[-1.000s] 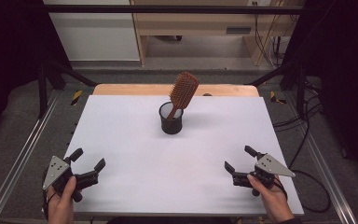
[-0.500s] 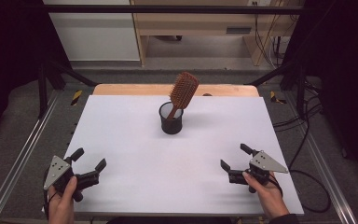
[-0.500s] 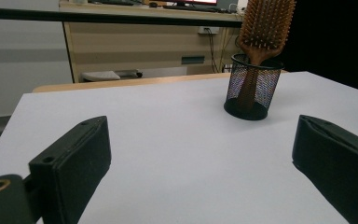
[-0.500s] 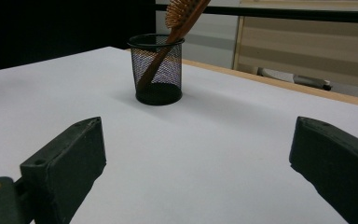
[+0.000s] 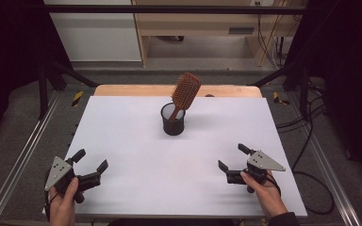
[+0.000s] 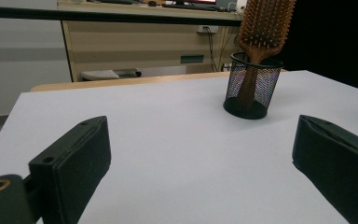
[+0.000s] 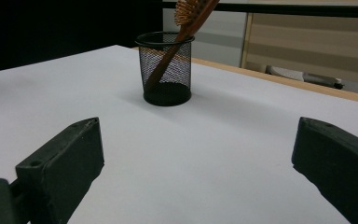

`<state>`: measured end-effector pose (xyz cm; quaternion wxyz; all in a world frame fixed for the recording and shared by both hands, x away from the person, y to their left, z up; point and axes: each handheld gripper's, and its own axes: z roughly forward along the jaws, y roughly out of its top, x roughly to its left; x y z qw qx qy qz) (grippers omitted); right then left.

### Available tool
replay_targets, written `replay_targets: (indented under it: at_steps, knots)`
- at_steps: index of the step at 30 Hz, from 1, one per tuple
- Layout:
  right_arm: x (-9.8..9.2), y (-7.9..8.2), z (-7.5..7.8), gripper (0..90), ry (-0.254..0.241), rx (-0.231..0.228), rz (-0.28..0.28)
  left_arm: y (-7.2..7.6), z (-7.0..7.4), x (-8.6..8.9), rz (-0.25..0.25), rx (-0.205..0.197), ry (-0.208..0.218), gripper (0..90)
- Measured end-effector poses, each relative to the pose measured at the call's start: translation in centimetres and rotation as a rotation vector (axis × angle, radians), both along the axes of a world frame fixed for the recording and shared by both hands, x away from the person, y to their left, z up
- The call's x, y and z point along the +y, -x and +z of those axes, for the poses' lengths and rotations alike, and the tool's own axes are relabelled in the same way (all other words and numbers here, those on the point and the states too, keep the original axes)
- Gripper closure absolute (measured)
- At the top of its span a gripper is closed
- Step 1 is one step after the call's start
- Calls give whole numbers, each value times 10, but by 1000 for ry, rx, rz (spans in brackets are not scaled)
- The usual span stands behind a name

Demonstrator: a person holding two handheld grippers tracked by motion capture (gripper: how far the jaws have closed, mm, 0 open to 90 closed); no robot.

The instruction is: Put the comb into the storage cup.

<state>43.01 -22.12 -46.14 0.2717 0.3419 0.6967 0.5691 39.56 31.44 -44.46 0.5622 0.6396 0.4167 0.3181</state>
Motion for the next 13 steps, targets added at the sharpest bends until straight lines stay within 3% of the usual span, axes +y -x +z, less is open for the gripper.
replay_targets:
  at_steps: [7,13]
  knots:
    - [6,2,1,32,3,-8,27,-1,0,0,1,-2,4,45]
    - [5,3,2,34,-16,-12,8,-1,1,-1,-1,-5,-7,45]
